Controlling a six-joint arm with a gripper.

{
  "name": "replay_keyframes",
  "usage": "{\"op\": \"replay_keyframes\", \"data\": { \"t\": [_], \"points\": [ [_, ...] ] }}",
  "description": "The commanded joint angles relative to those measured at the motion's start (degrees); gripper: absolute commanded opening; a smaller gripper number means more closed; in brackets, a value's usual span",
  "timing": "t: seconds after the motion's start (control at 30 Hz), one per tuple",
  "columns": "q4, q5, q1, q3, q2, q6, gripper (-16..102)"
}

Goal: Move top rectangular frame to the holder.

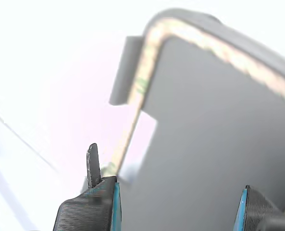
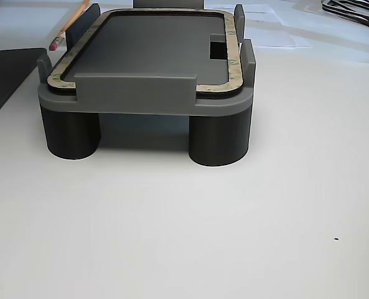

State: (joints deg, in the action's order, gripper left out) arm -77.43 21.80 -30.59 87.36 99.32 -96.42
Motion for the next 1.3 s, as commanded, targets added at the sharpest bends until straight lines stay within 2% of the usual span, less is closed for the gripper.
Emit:
{"op": "replay_keyframes", "data": {
  "t": [0.0,0.07,0.13,0.3,0.4,0.47,0.73,0.9,1.03,1.27],
  "points": [
    [4.9,6.4,0.6,6.3,10.5,34.3,100],
    [6.9,9.3,1.1,11.4,16.3,49.0,100],
    [8.3,9.9,3.3,15.8,22.1,63.0,100],
    [13.5,3.1,12.5,27.9,37.1,81.6,100],
    [21.8,0.2,16.6,40.5,47.8,86.0,100],
    [24.4,-0.7,17.6,46.8,53.5,86.1,100],
    [21.2,-5.1,22.6,61.0,70.0,87.4,100],
    [20.7,-4.7,22.8,61.5,70.0,86.6,100],
    [21.4,-8.3,22.9,61.8,69.6,88.9,100],
    [21.5,-9.4,26.9,63.7,70.0,87.7,100]
  ]
}}
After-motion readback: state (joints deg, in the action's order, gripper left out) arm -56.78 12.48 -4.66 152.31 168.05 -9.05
